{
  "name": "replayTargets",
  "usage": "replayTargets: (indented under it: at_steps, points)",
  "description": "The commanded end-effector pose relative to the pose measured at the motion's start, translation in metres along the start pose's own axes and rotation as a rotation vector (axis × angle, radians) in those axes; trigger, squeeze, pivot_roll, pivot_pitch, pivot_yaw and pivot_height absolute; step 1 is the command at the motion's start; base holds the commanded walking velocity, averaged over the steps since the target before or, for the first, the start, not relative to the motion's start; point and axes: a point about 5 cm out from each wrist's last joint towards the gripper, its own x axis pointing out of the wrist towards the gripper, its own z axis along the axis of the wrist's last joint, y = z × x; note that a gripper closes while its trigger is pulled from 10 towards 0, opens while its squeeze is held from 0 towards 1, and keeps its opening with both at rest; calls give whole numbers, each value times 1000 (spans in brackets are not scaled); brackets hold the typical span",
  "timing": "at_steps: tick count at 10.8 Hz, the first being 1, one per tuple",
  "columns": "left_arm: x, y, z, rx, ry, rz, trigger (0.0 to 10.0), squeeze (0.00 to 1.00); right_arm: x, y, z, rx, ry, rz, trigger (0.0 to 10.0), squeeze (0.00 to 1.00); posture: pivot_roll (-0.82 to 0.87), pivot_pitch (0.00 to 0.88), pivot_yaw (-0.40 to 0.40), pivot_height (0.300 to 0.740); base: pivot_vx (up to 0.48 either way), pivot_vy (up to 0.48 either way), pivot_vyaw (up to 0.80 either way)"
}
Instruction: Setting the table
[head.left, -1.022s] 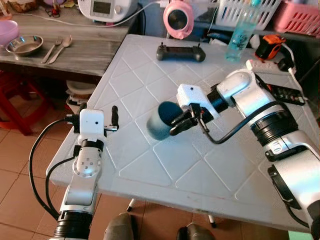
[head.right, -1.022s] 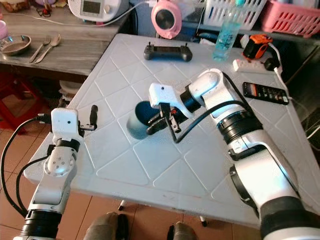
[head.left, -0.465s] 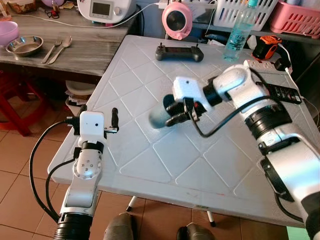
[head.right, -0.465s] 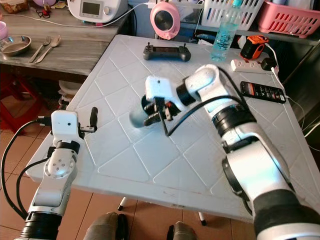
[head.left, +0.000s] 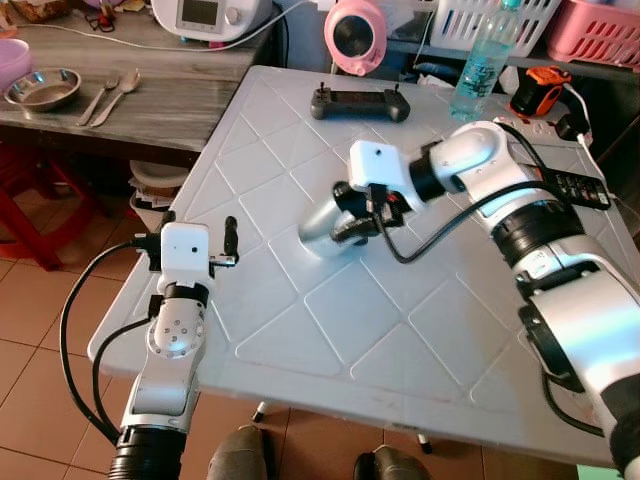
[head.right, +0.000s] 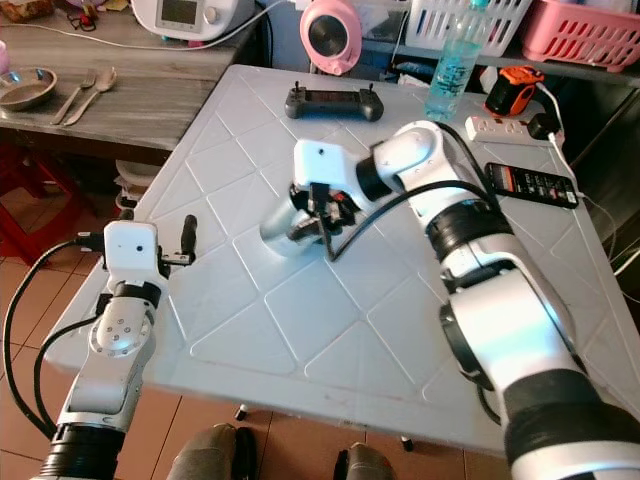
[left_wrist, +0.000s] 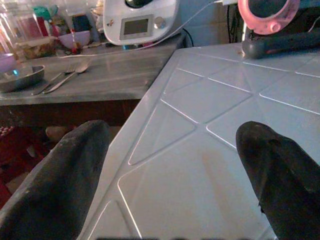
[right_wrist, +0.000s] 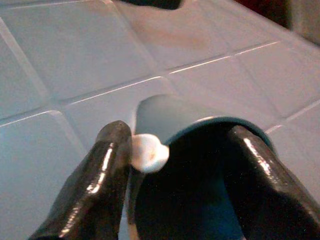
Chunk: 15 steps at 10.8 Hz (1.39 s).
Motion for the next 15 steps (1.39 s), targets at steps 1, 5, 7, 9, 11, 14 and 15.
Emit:
replayTargets:
  at_steps: [1, 5, 7, 9, 11, 14, 15]
  points:
    - [-2, 0, 1, 3, -1, -2, 10000, 0, -7, -10, 11, -38, -28, -67, 10000, 1000, -3, 58, -9, 740, 0, 0, 0]
    - [-7, 1, 0, 4, 11, -4, 10000, 0, -6, -19, 18, -72, -99, -211, 10000, 1000, 3, 73, -8, 740, 0, 0, 0]
    - [-5, 1, 1, 4, 12, -3, 10000, 0, -6, -22, 23, -67, -150, -253, 10000, 1000, 0, 79, -3, 740, 0, 0, 0]
    - [-7, -3, 2, 4, 7, -14, 10000, 0, -14, -30, 28, -71, -230, -430, 10000, 1000, 8, 62, -4, 740, 0, 0, 0]
    - [-7, 0, 5, 5, 0, -1, 10000, 0, -25, -36, 17, 62, -301, -704, 10000, 1000, 16, 81, -2, 740, 0, 0, 0]
    - [-19, 1, 3, 13, 16, -26, 10000, 0, -33, -15, -31, 500, -430, -1211, 10000, 1000, 28, 122, 22, 740, 0, 0, 0]
    - [-21, 2, 5, 16, 14, -34, 10000, 0, -32, -8, -40, 604, -445, -1279, 10000, 1000, 31, 150, 37, 740, 0, 0, 0]
